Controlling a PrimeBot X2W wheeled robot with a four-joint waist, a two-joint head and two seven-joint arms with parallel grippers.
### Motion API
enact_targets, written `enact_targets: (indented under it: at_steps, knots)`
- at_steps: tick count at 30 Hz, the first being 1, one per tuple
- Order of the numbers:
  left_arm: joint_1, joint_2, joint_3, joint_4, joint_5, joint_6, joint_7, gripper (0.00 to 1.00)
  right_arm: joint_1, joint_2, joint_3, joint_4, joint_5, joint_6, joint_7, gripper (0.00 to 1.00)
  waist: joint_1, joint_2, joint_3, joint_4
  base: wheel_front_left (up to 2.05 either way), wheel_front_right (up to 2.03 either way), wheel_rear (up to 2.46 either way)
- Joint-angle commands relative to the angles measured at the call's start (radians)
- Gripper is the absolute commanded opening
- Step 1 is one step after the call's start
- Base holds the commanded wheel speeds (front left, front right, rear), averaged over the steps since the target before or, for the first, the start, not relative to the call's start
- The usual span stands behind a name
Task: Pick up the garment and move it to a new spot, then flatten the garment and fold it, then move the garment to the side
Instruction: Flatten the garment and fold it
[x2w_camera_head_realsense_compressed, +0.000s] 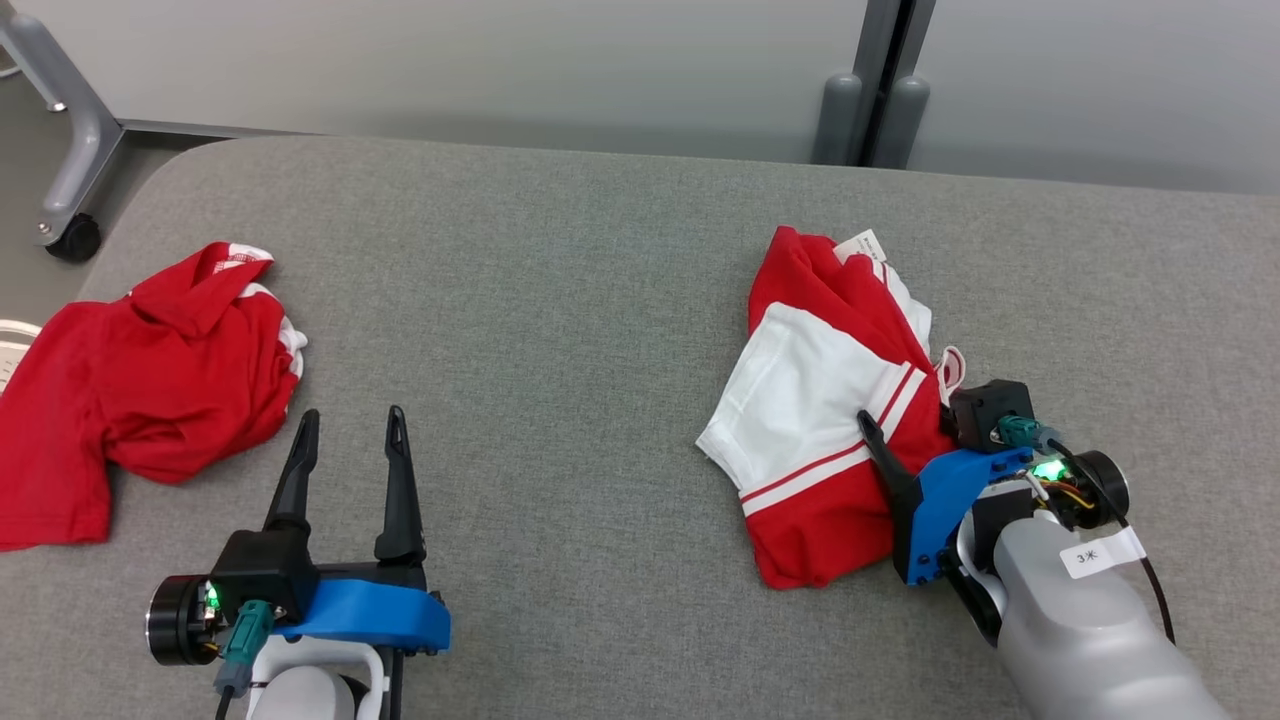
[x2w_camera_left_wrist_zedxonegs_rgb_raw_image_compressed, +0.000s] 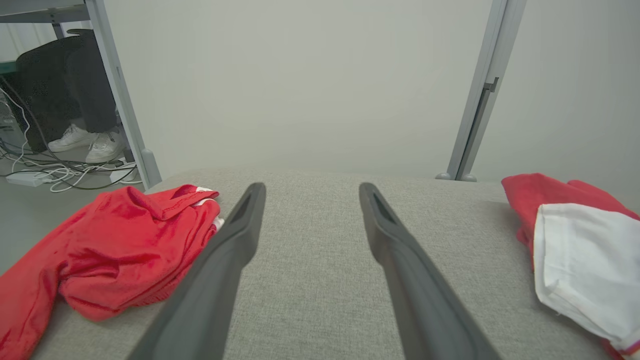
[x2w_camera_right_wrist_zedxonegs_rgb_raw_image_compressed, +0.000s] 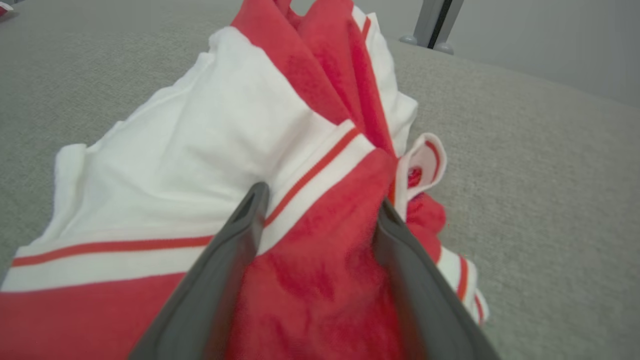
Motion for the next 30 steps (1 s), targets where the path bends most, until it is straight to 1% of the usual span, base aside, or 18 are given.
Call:
enact_targets:
  at_steps: [1,2,3,4,5,8,12,18,23,27,30]
  knots:
    - [-0.016,0.000,-0.003,0.004,-0.006,0.005,-0.003,1.00,-0.009,0.002,0.008,0.023,0.009,0.000,0.003,1.00,0.0000,-0.0001,0.003,0.003,0.00,0.00,0.00]
    - [-0.018,0.000,-0.006,0.006,-0.011,0.006,-0.003,1.00,-0.006,0.004,0.014,0.037,0.017,0.000,0.007,1.00,0.0000,-0.0001,0.004,0.004,0.00,0.00,0.00]
    - [-0.019,0.000,-0.010,0.006,-0.013,0.008,-0.003,1.00,-0.005,0.006,0.020,0.046,0.026,0.000,0.010,0.60,0.0000,-0.0001,0.005,0.003,0.00,0.00,0.00]
    - [-0.019,0.000,-0.013,0.007,-0.013,0.010,-0.003,1.00,-0.006,0.007,0.026,0.052,0.035,0.000,0.009,0.34,0.0000,-0.0001,0.005,0.002,0.00,0.00,0.00]
    - [-0.018,-0.001,-0.014,0.008,-0.015,0.013,-0.003,1.00,-0.007,0.008,0.031,0.056,0.044,0.000,0.006,0.00,0.0000,-0.0001,0.004,-0.001,0.00,0.00,0.00]
    - [-0.013,0.000,-0.011,0.013,-0.017,0.014,-0.003,1.00,-0.005,-0.005,0.033,0.043,0.070,0.000,-0.013,0.00,0.0000,-0.0001,-0.003,-0.013,0.00,0.00,0.00]
    - [0.000,-0.001,-0.005,0.018,-0.015,0.010,-0.003,1.00,0.031,-0.038,0.016,-0.017,0.102,0.000,-0.025,0.00,0.0000,-0.0001,-0.025,-0.034,0.00,0.00,0.00]
    - [0.018,-0.001,0.012,0.015,-0.010,0.005,-0.003,1.00,0.147,-0.121,-0.056,-0.225,0.125,0.000,-0.026,0.00,0.0000,-0.0001,-0.053,-0.071,0.00,0.00,0.00]
    - [0.029,-0.001,0.016,0.010,-0.014,0.005,-0.003,1.00,0.252,-0.180,-0.151,-0.382,0.102,0.000,-0.026,0.00,0.0000,-0.0001,-0.064,-0.091,0.00,0.00,0.00]
    - [0.034,-0.001,0.013,0.009,-0.018,0.006,-0.003,1.00,0.303,-0.200,-0.205,-0.490,0.064,0.000,-0.026,0.00,0.0000,-0.0001,-0.070,-0.098,0.00,0.00,0.00]
    - [0.037,0.000,0.009,0.009,-0.021,0.007,-0.003,1.00,0.326,-0.202,-0.210,-0.556,0.032,0.000,-0.026,0.00,0.0000,-0.0001,-0.076,-0.097,0.00,0.00,0.00]
